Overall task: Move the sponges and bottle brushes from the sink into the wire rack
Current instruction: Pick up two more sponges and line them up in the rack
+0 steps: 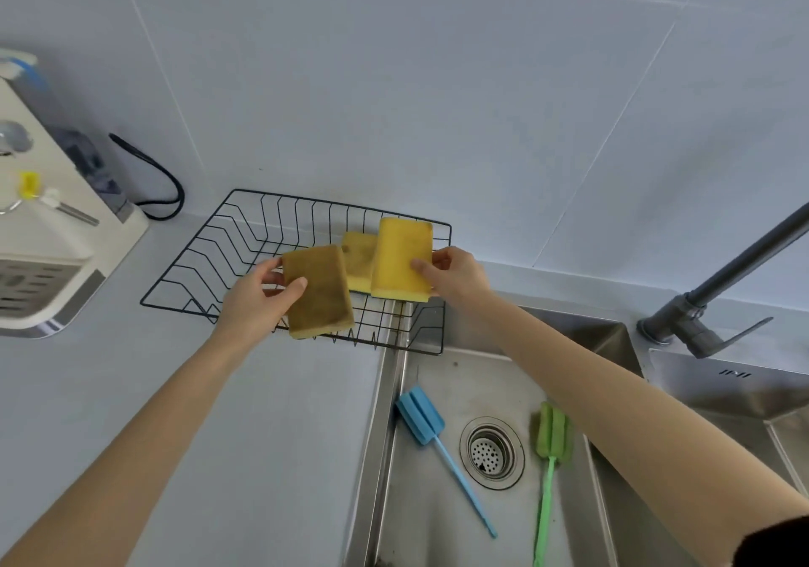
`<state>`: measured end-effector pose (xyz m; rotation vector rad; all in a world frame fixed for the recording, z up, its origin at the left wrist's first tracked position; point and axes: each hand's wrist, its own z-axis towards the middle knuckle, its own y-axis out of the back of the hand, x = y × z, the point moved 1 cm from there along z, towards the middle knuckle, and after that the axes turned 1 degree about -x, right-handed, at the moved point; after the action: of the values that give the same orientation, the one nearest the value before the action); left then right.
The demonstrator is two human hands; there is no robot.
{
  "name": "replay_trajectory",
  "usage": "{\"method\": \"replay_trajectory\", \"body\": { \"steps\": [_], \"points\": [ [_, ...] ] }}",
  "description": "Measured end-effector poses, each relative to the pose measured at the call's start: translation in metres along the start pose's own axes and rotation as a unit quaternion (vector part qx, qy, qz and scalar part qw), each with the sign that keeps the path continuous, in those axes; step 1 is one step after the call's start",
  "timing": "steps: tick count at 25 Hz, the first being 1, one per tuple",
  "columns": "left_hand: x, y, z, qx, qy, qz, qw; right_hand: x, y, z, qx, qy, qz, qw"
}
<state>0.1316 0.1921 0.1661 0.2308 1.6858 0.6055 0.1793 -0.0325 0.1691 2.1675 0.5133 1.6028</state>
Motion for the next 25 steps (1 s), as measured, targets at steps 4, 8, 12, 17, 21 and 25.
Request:
{"method": "replay_trajectory", "body": {
  "steps": [4, 8, 12, 17, 21, 25],
  "points": [
    [0.013, 0.023, 0.029, -0.036, 0.018, -0.001, 0.999, 0.019, -0.036, 0.021, 0.053, 0.012, -0.032, 0.998],
    [0.025, 0.041, 0.055, -0.066, 0.035, 0.002, 0.997, 0.038, -0.071, 0.044, 0.096, -0.016, -0.027, 0.995],
    [0.033, 0.049, 0.075, -0.08, 0.037, 0.003, 0.996, 0.049, -0.1, 0.067, 0.102, -0.036, -0.016, 0.994],
    [0.046, 0.045, 0.092, -0.078, 0.038, -0.019, 0.996, 0.061, -0.128, 0.096, 0.091, -0.037, -0.055, 0.994],
    [0.056, 0.041, 0.101, -0.073, 0.04, -0.025, 0.996, 0.065, -0.144, 0.109, 0.096, -0.012, -0.126, 0.987],
    [0.063, 0.038, 0.105, -0.065, 0.048, -0.035, 0.996, 0.062, -0.151, 0.11, 0.097, 0.017, -0.204, 0.974]
  ]
}}
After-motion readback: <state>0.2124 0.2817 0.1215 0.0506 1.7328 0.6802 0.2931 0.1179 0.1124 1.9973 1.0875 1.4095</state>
